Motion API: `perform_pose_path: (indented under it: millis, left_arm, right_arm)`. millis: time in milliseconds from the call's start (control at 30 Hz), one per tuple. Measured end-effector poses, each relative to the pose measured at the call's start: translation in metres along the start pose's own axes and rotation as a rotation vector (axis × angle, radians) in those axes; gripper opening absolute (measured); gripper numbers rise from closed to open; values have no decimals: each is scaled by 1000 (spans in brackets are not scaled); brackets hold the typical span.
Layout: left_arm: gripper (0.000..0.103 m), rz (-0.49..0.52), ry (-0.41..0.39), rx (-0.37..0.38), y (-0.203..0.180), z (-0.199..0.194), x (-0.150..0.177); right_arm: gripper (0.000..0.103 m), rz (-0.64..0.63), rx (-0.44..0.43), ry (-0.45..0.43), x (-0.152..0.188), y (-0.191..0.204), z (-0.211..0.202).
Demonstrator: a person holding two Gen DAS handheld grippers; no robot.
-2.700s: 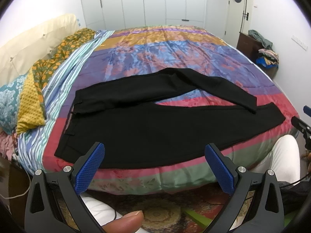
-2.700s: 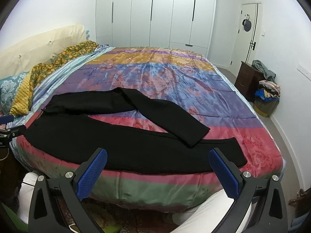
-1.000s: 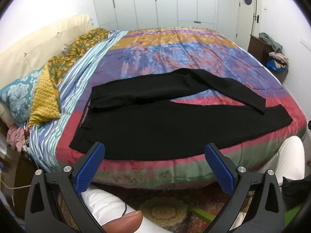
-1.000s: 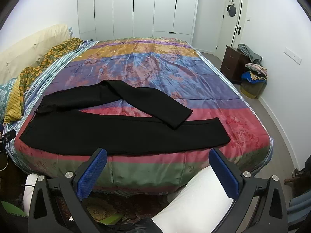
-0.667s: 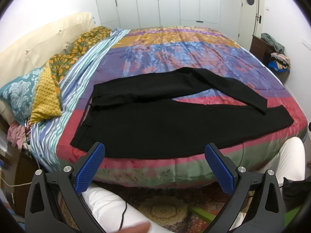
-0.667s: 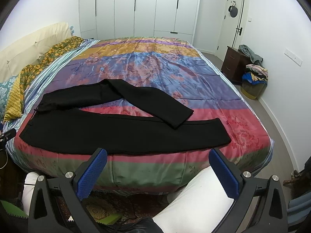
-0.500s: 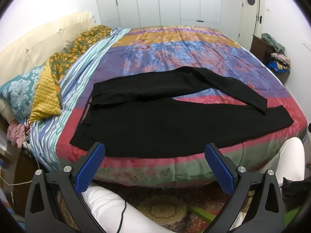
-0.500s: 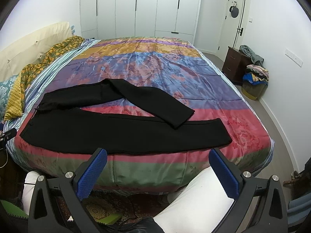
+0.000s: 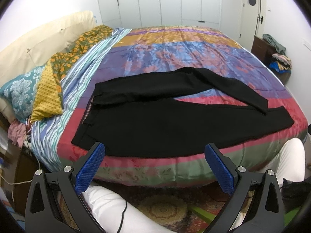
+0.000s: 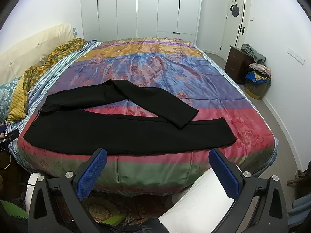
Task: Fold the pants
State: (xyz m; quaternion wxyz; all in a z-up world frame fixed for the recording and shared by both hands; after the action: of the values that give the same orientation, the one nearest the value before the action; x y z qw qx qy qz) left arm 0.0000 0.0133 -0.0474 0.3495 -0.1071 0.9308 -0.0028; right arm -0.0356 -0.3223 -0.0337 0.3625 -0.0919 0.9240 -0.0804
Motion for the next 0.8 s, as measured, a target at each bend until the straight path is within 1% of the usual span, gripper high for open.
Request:
perform_pose_path:
  millis: [233,800]
  left_arm:
    - [102,-5,16,3,1,3,-1]
    - [102,11,9,4,-6,3,-1]
  right_arm:
    - [103,-20,-19,-5,-3,7,3]
    - [103,-36,-56,-14,-6,15,10]
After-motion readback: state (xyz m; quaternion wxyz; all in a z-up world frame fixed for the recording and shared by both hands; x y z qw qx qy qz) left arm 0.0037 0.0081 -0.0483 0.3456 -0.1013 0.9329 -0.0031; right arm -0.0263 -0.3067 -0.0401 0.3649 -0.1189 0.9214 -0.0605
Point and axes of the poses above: each gripper's, at about its wrist camera, not at the fingertips, and z roughly the way its jaws point, y to its left, x to its underside, the point moved 5 cm from there along z, roughly the way its jaws point, and after that the axes turned 14 degrees about -z, right-handed, at the moved point
